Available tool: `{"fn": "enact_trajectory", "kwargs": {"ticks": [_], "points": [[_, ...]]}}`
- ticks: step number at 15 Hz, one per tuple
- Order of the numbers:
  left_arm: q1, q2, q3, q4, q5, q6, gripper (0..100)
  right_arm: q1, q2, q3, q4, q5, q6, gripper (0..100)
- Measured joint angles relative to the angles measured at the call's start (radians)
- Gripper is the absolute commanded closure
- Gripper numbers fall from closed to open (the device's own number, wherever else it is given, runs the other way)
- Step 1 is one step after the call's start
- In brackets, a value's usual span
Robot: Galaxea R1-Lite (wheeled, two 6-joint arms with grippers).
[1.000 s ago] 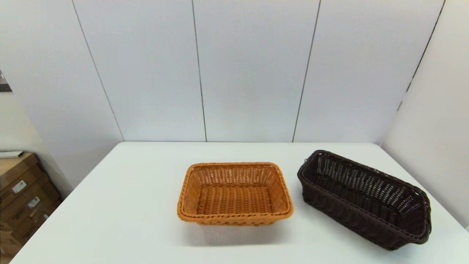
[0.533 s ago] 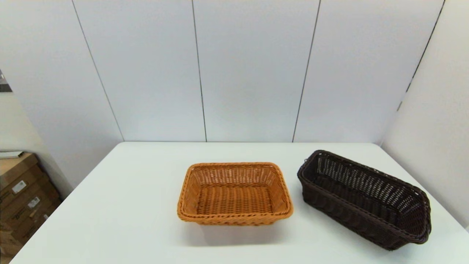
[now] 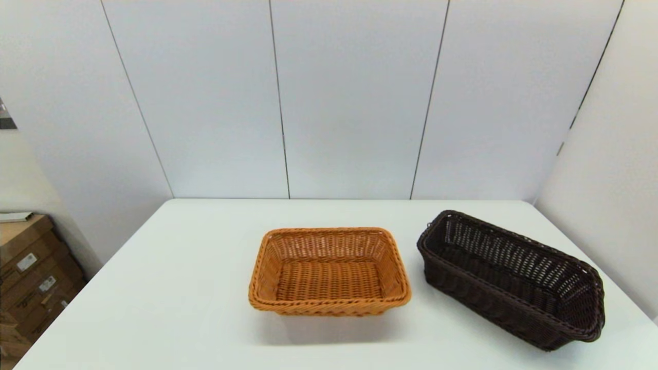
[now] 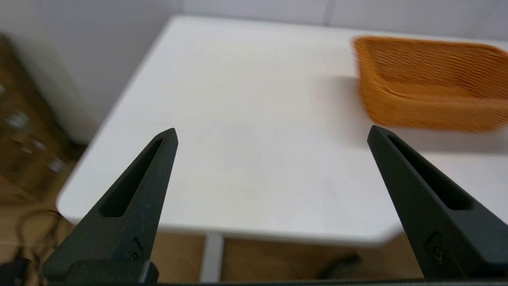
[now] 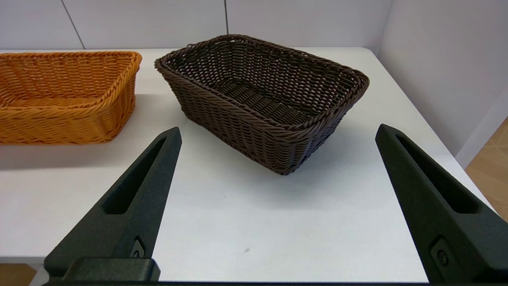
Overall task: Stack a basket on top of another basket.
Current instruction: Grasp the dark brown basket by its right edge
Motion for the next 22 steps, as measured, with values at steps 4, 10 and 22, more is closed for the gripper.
{"fn": "enact_trajectory", "kwargs": {"ticks": [4,10,22], "points": [[0.001,-0.013,0.188,-0.347,-0.010,0.122,0,0.000,0.000,0.000,0.000,0.000,0.000,0],[0.001,-0.015,0.223,-0.347,-0.016,0.007,0,0.000,0.000,0.000,0.000,0.000,0.000,0],[0.001,-0.014,0.224,-0.347,-0.015,-0.002,0,0.000,0.000,0.000,-0.003,0.005,-0.010,0]]}}
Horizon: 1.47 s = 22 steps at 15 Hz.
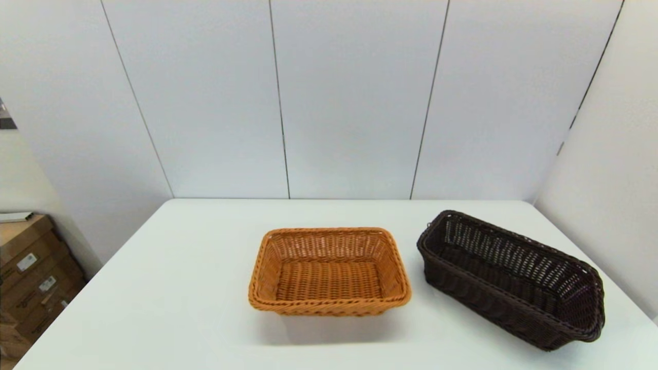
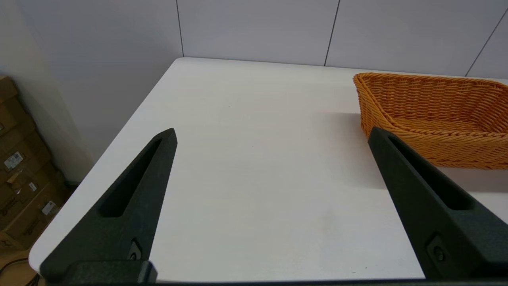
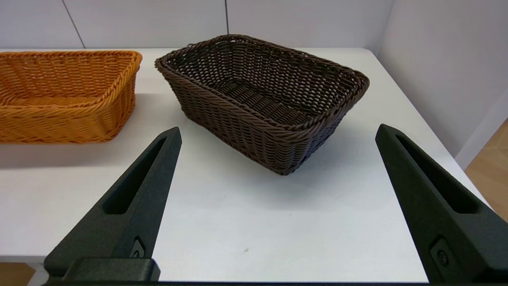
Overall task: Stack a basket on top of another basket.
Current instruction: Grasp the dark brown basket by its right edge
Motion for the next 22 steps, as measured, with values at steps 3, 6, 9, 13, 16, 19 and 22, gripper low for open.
{"fn": "enact_trajectory", "kwargs": {"ticks": [3,6,9,13,16,19,22], "points": [[0.000,0.000,0.000,0.000,0.000,0.000,0,0.000,0.000,0.001,0.000,-0.004,0.004,0],[0.000,0.000,0.000,0.000,0.000,0.000,0,0.000,0.000,0.001,0.001,-0.004,0.004,0],[0.000,0.000,0.000,0.000,0.000,0.000,0,0.000,0.000,0.001,0.001,-0.004,0.009,0],[0.000,0.000,0.000,0.000,0.000,0.000,0,0.000,0.000,-0.077,0.031,-0.006,0.010,0],[0.000,0.001,0.000,0.000,0.000,0.000,0,0.001,0.038,-0.278,0.149,0.000,0.011,0],[0.000,0.001,0.000,0.000,0.000,0.000,0,-0.009,0.170,-0.481,0.233,-0.019,0.014,0],[0.000,0.001,0.000,0.000,0.000,0.000,0,-0.052,0.380,-0.681,0.300,-0.044,0.021,0]]}}
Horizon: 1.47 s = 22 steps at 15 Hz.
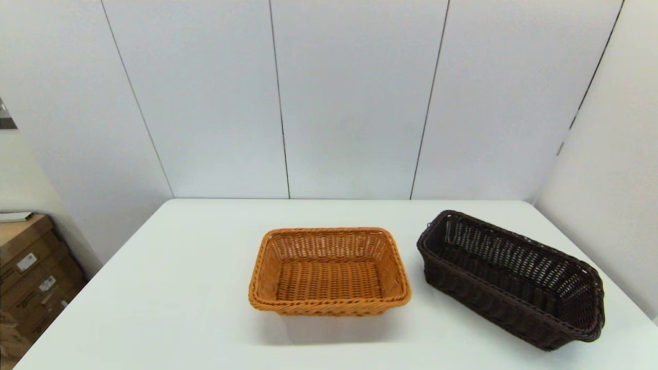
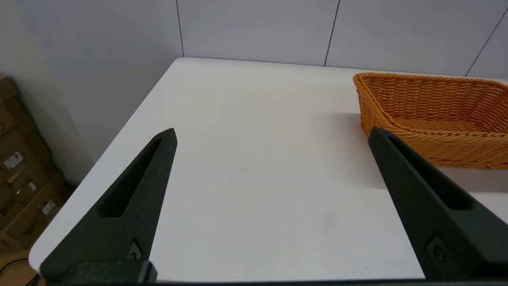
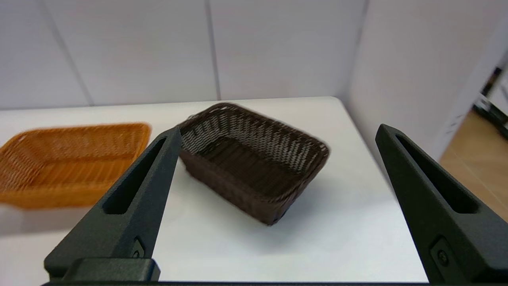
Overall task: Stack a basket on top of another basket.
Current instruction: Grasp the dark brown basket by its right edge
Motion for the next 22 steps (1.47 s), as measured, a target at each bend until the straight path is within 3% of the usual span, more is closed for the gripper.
{"fn": "enact_trajectory", "kwargs": {"ticks": [3,6,8,10,13,16,18,22], "points": [[0.000,0.000,0.000,0.000,0.000,0.000,0,-0.104,0.249,-0.203,0.074,-0.033,0.007,0],[0.000,0.000,0.000,0.000,0.000,0.000,0,-0.175,0.474,-0.338,0.151,-0.136,0.041,0],[0.000,0.000,0.000,0.000,0.000,0.000,0,-0.190,0.602,-0.407,0.256,-0.179,0.105,0],[0.000,0.000,0.000,0.000,0.000,0.000,0,-0.185,0.710,-0.451,0.381,-0.184,0.199,0],[0.000,0.000,0.000,0.000,0.000,0.000,0,-0.146,0.841,-0.450,0.487,-0.094,0.348,0],[0.000,0.000,0.000,0.000,0.000,0.000,0,-0.134,0.943,-0.434,0.500,0.061,0.404,0],[0.000,0.000,0.000,0.000,0.000,0.000,0,-0.133,1.007,-0.424,0.497,0.085,0.428,0],[0.000,0.000,0.000,0.000,0.000,0.000,0,-0.138,1.140,-0.412,0.451,0.086,0.494,0]]}}
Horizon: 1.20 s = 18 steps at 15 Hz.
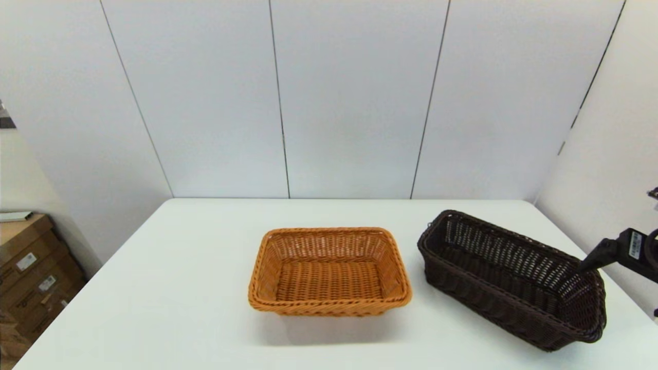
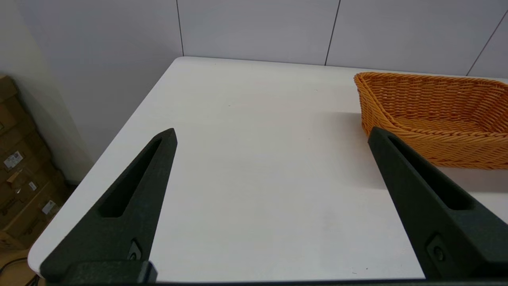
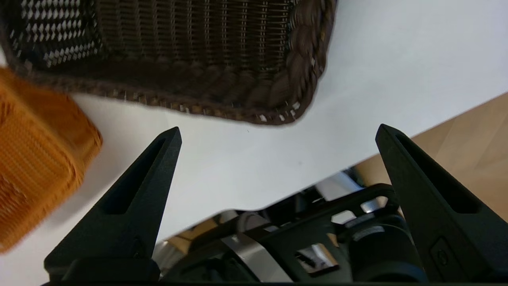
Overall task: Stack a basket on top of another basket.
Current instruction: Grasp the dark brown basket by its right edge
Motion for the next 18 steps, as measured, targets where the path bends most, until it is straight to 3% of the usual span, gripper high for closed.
{"fn": "enact_trajectory", "kwargs": {"ticks": [6,10,13,18], "points": [[0.000,0.000,0.000,0.000,0.000,0.000,0,-0.069,0.184,0.045,-0.139,0.008,0.008,0],[0.000,0.000,0.000,0.000,0.000,0.000,0,-0.137,0.248,0.077,-0.199,0.052,-0.029,0],[0.000,0.000,0.000,0.000,0.000,0.000,0,-0.164,0.294,0.097,-0.214,0.127,-0.044,0],[0.000,0.000,0.000,0.000,0.000,0.000,0,-0.174,0.386,0.161,-0.344,0.172,-0.080,0]]}}
